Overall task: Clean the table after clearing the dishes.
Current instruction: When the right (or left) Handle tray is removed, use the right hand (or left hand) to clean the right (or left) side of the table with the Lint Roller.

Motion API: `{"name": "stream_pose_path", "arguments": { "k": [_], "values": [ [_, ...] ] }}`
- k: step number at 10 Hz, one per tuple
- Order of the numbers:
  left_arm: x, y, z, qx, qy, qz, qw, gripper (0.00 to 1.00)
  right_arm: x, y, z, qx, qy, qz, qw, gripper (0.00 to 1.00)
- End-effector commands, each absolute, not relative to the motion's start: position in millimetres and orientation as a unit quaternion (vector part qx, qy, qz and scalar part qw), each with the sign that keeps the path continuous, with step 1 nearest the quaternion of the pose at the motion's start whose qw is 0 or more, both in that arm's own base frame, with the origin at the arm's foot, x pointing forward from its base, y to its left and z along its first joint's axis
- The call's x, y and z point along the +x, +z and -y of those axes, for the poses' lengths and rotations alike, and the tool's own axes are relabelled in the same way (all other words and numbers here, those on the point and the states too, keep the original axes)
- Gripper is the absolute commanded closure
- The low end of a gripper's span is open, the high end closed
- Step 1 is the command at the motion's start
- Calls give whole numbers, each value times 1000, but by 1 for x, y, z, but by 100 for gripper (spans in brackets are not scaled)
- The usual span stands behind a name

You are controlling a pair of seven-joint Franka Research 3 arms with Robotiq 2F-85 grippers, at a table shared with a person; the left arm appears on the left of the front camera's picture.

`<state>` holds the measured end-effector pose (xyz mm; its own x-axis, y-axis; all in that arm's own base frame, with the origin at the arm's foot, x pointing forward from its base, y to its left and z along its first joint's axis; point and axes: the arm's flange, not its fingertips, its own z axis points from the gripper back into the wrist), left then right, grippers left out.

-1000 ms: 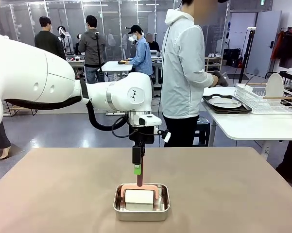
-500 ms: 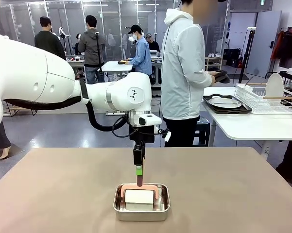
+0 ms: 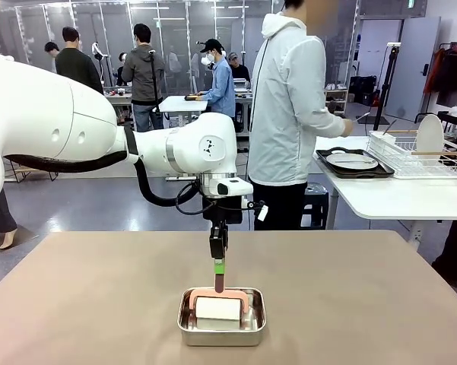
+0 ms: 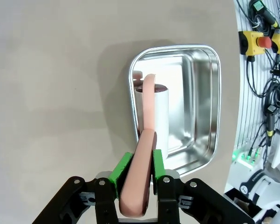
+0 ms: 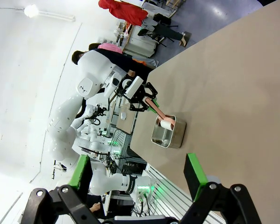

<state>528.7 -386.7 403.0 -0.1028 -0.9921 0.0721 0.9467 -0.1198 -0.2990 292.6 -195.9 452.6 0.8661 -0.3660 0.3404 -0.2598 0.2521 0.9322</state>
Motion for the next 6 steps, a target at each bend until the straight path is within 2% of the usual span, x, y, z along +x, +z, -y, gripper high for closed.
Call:
{"name": "stream_pose_path", "arguments": {
  "k": [1,2,4,6],
  "values": [
    [525,402,383,-131,-729,-79,667,100,292,455,194,612,-31,258,747,0],
    [524,406,382,-130,-728,-78,669,100,292,455,194,612,-31,258,747,0],
    [521,424,378,-138,-714,-83,681,92,292,455,194,612,-31,258,747,0],
    [512,460,365,-135,-684,-70,713,92,292,455,194,612,-31,258,747,0]
  ]
}}
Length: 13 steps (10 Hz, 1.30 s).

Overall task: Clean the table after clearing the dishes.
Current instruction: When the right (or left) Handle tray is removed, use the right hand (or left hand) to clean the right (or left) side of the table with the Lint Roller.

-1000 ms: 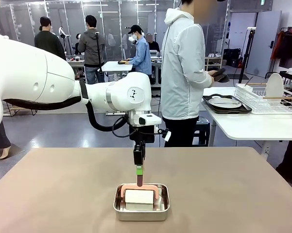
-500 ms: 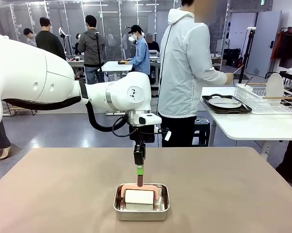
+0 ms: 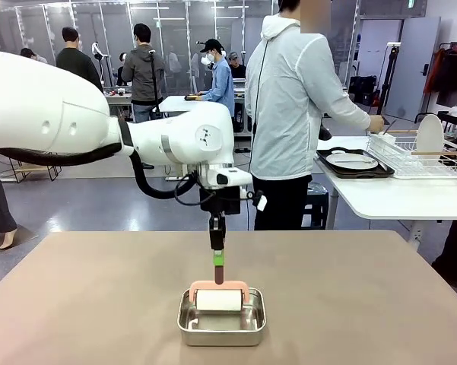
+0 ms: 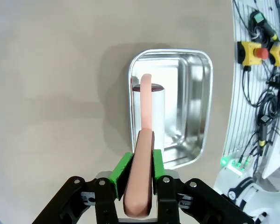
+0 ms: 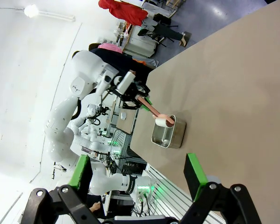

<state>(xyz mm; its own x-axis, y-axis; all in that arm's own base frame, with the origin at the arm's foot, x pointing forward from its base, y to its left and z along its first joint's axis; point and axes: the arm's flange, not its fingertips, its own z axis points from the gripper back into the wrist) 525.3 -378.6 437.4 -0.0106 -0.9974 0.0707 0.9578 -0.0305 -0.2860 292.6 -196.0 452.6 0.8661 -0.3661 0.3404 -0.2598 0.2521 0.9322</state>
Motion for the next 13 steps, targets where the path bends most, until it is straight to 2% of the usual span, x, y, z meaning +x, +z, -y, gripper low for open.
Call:
{"name": "stream_pose_path", "arguments": {
  "k": [1,4,6,8,10,11,13],
  "values": [
    [508,477,356,-135,-656,-56,740,92,292,455,194,612,-31,258,747,0],
    [498,512,323,-135,-560,-24,817,92,292,455,194,612,-31,258,747,0],
    [491,520,288,-151,-436,-6,887,92,292,455,194,612,-31,258,747,0],
    [481,513,252,-164,-317,40,933,92,292,455,194,612,-31,258,747,0],
    [470,506,225,-179,-317,79,928,92,292,455,194,612,-31,258,747,0],
    [503,520,244,-170,-325,18,930,92,292,455,194,612,-31,258,747,0],
    [503,520,244,-170,-325,18,930,92,292,455,194,612,-31,258,747,0]
  ]
}}
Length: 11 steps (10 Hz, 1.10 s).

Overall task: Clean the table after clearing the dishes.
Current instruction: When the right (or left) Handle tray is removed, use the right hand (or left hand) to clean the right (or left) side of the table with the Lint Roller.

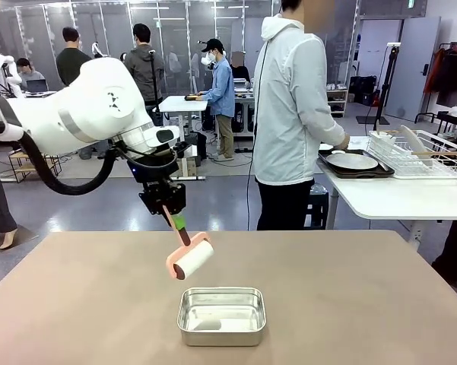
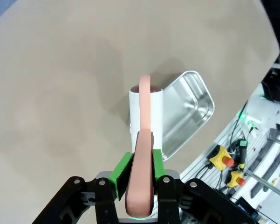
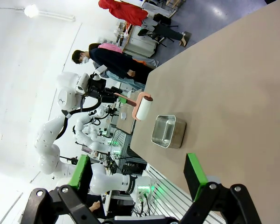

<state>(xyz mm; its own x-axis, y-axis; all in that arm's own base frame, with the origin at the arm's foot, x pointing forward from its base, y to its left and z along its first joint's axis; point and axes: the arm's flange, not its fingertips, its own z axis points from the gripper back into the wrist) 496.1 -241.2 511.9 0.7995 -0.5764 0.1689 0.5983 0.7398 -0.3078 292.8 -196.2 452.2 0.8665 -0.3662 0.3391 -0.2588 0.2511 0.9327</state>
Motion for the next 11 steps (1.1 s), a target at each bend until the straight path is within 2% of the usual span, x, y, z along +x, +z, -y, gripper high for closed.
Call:
{"name": "stream_pose_path", "arguments": {
  "k": [1,2,3,4,5,8,11],
  "values": [
    [503,520,244,-170,-325,18,930,92,292,455,194,612,-31,258,747,0],
    [503,520,244,-170,-325,18,930,92,292,455,194,612,-31,258,747,0],
    [498,513,246,-177,-320,28,930,77,292,455,194,612,-31,258,747,0],
    [507,511,227,-214,-280,53,934,77,292,455,194,612,-31,258,747,0],
    [509,503,210,-209,-247,92,942,77,292,455,194,612,-31,258,747,0],
    [500,478,153,-276,-162,115,940,77,292,455,194,612,-31,258,747,0],
    [502,425,109,-378,-115,109,912,77,292,455,194,612,-31,258,747,0]
  ]
}}
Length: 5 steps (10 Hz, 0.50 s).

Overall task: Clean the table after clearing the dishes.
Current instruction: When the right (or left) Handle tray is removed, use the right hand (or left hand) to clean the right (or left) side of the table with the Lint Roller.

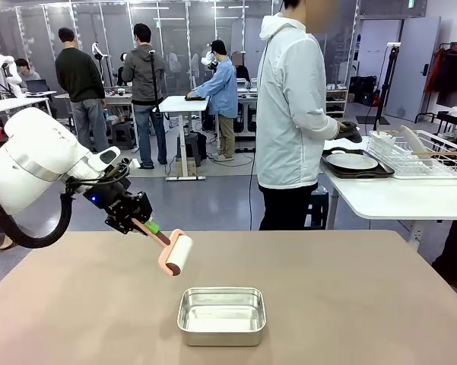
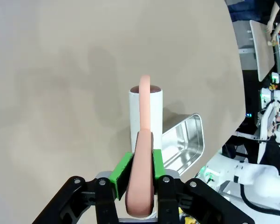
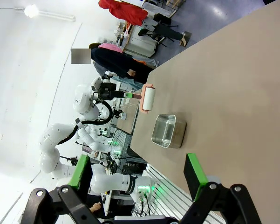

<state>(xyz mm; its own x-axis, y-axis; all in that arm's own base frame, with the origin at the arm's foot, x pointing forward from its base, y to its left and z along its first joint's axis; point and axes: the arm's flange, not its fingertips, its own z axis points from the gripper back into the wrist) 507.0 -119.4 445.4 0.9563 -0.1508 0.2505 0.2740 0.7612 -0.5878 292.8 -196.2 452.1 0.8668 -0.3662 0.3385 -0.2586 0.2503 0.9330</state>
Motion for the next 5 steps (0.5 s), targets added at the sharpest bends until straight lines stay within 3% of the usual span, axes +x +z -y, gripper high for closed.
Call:
{"name": "stream_pose_path", "arguments": {
  "k": [1,5],
  "values": [
    [503,386,77,-418,-76,117,898,77,292,455,194,612,-31,258,747,0],
    [512,347,51,-478,-53,109,870,77,292,455,194,612,-31,258,747,0]
  ]
}}
